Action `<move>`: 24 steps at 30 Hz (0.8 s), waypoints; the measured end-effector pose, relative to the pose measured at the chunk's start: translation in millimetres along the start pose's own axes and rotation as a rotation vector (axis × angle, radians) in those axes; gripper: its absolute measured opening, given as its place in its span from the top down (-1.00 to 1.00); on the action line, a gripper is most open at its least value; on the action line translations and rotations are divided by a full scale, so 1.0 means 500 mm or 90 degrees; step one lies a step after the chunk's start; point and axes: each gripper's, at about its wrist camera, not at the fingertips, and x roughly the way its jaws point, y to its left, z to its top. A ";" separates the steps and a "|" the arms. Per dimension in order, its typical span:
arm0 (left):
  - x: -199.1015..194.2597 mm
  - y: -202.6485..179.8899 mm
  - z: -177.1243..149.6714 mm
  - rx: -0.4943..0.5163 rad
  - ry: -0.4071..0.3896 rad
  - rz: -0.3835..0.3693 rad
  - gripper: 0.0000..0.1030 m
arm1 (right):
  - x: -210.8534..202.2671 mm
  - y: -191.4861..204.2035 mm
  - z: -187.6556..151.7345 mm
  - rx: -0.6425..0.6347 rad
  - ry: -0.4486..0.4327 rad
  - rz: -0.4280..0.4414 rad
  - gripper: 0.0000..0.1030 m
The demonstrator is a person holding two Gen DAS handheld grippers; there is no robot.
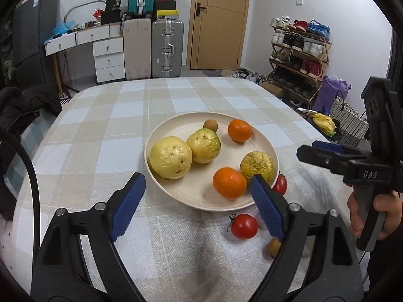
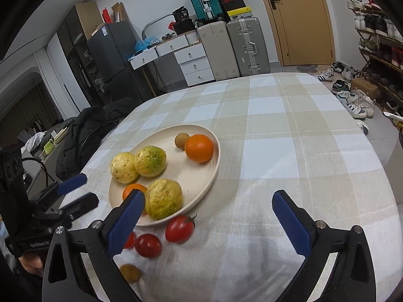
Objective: Organize fruits
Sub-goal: 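Grasp the elongated red tomato with the right gripper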
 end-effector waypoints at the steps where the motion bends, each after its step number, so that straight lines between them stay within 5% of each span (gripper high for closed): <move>1: -0.008 -0.003 -0.002 -0.001 -0.001 0.001 -0.65 | -0.004 0.002 -0.004 -0.005 0.000 -0.003 -1.00; 8: -0.043 -0.020 -0.019 0.012 -0.010 0.010 -0.96 | -0.016 0.009 -0.026 -0.023 0.011 0.000 -1.00; 24: -0.077 -0.031 -0.062 0.013 0.002 0.015 -0.97 | -0.025 0.053 -0.050 -0.087 0.045 -0.020 -1.00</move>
